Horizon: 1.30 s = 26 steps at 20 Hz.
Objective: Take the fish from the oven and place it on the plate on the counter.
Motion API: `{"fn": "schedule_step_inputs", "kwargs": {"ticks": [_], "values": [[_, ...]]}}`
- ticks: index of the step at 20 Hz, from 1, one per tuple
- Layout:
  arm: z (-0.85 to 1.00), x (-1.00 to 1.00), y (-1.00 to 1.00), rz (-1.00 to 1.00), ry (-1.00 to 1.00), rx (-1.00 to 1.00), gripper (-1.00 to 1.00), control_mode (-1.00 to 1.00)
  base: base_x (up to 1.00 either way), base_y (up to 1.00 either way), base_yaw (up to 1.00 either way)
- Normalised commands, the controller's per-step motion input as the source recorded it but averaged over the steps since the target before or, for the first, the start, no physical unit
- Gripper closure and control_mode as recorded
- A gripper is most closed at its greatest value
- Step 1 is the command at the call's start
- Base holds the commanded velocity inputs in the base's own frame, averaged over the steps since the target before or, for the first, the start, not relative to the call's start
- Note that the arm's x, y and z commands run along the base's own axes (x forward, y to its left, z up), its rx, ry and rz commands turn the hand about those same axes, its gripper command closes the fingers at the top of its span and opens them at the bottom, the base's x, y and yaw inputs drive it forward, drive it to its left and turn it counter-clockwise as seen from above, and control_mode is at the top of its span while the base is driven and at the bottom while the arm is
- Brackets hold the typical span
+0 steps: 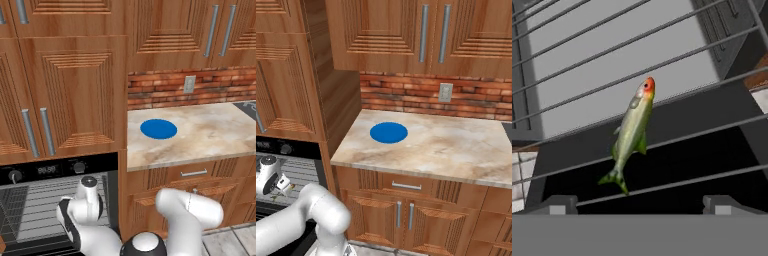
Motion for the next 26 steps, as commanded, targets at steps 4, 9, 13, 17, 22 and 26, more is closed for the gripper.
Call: {"fn": "schedule_step_inputs", "kwargs": {"ticks": [4,9,13,17,22,26], "values": [[-0.37,0.11,0.00,0.00,0.13,-0.03,-1.00,-1.00,0.00,0.00,0.00],[-0.31,0.02,0.00,0.00,0.01,0.00,-1.00,-1.00,0.00,0.00,0.00],[-0.50,0.04,0.00,0.00,0.00,0.00,-1.00,-1.00,0.00,0.00,0.00],[-0.46,0.08,0.01,0.00,0.00,-0.02,-1.00,-1.00,0.00,0.00,0.00],[-0.35,0.03,0.10,0.00,-0.03,-0.03,-1.00,-1.00,0.00,0.00,0.00],[-0.17,0.09,0.17,0.00,-0.02,-0.03,-1.00,-1.00,0.00,0.00,0.00]]}}
